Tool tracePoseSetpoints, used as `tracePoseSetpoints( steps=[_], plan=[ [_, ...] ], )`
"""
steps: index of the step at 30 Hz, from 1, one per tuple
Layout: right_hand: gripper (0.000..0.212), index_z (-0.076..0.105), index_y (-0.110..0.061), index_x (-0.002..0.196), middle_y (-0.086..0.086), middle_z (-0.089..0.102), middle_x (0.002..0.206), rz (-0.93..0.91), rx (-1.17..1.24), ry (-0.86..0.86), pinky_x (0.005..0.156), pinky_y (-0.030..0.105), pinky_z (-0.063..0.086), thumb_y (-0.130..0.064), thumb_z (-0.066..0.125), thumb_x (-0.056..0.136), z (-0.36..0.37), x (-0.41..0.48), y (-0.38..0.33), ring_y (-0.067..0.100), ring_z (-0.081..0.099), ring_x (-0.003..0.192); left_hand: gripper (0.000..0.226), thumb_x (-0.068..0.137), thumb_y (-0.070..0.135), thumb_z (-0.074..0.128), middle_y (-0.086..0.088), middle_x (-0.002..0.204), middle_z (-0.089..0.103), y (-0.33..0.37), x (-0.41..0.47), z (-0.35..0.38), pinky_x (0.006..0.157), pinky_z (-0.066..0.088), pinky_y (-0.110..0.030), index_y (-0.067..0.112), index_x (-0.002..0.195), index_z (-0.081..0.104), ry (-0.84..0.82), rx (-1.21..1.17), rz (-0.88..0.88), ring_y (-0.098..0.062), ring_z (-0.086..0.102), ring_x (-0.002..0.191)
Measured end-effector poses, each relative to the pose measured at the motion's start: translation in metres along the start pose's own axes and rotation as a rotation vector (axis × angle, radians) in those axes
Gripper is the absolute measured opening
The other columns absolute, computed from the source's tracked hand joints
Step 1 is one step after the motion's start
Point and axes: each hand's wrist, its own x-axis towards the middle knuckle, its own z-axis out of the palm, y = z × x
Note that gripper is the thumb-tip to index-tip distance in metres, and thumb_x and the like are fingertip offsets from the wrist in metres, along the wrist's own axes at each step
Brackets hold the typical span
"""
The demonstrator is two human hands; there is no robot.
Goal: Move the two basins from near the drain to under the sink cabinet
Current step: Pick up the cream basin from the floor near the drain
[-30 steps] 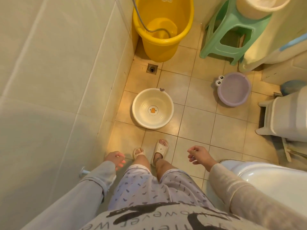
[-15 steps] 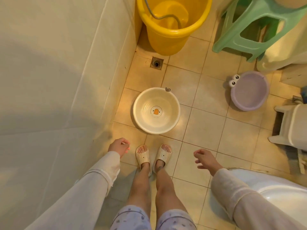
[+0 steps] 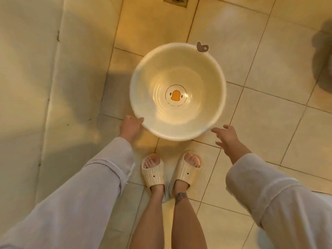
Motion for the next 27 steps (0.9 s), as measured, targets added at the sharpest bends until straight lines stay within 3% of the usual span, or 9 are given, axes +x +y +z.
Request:
tracePoseSetpoints(
  steps=[4,7,11,14,16,21,27],
  plan=[
    [0.064,0.037,-0.009,0.139,0.013,0.049,0.136,0.027,0.208,-0.046,0.096,0.042,0.047,-0.006,0.065,0.082,0.032,0.062,0.004,0.032,0.050,0.121,0.062,0.084,0.044,0.056,-0.008,0.125,0.054,0.001,0.057,0.025,0.090,0.050,-0.047,0.013,0.134,0.038,-0.078,-0.242,-0.110,-0.029,0.054,0.111],
    [0.058,0.043,-0.009,0.135,0.012,0.054,0.121,0.047,0.398,-0.059,0.091,0.044,0.050,0.007,0.060,0.082,0.042,0.077,0.008,0.031,0.053,0.106,0.048,0.089,0.022,0.055,-0.016,0.130,0.055,0.001,0.071,0.035,0.083,0.051,-0.041,0.008,0.133,0.042,0.006,-0.426,-0.100,-0.029,0.056,0.102],
    [0.059,0.044,-0.013,0.134,0.013,0.054,0.118,0.059,0.490,-0.143,0.089,0.046,0.050,0.013,0.054,0.082,0.028,0.056,0.007,0.035,0.053,0.106,0.041,0.089,0.011,0.055,-0.017,0.130,0.057,0.004,0.048,0.026,0.083,0.050,-0.039,0.006,0.130,0.049,0.034,-0.460,-0.077,-0.030,0.058,0.106],
    [0.061,0.044,-0.013,0.134,0.014,0.054,0.117,0.087,0.491,-0.128,0.089,0.048,0.049,0.016,0.053,0.081,0.004,0.012,0.004,0.037,0.053,0.108,0.042,0.090,0.012,0.055,-0.017,0.130,0.058,0.010,0.002,0.005,0.086,0.051,-0.038,0.006,0.130,0.048,-0.035,-0.457,-0.094,-0.026,0.058,0.101],
    [0.058,0.046,-0.012,0.130,0.015,0.056,0.116,0.102,0.492,-0.123,0.088,0.047,0.050,0.016,0.053,0.080,-0.017,-0.027,0.005,0.037,0.054,0.108,0.044,0.090,0.013,0.054,-0.017,0.132,0.057,0.012,-0.040,-0.010,0.090,0.050,-0.038,0.006,0.133,0.046,-0.069,-0.454,-0.105,-0.030,0.059,0.112],
    [0.047,0.050,-0.012,0.119,0.008,0.062,0.097,0.070,0.479,-0.144,0.064,0.036,0.053,0.013,0.056,0.079,-0.076,-0.146,0.006,0.029,0.059,0.088,0.044,0.090,0.011,0.054,-0.017,0.135,0.055,0.006,-0.161,-0.059,0.098,0.047,-0.043,0.008,0.133,0.047,-0.143,-0.552,-0.107,-0.032,0.053,0.123],
    [0.041,0.053,-0.010,0.115,0.009,0.064,0.098,-0.025,0.441,-0.170,0.063,0.033,0.054,0.009,0.060,0.079,-0.146,-0.276,0.017,0.027,0.062,0.088,0.039,0.090,0.008,0.054,-0.019,0.133,0.056,-0.005,-0.293,-0.111,0.091,0.046,-0.043,0.006,0.129,0.050,-0.217,-0.596,-0.062,-0.028,0.057,0.107]
  ],
)
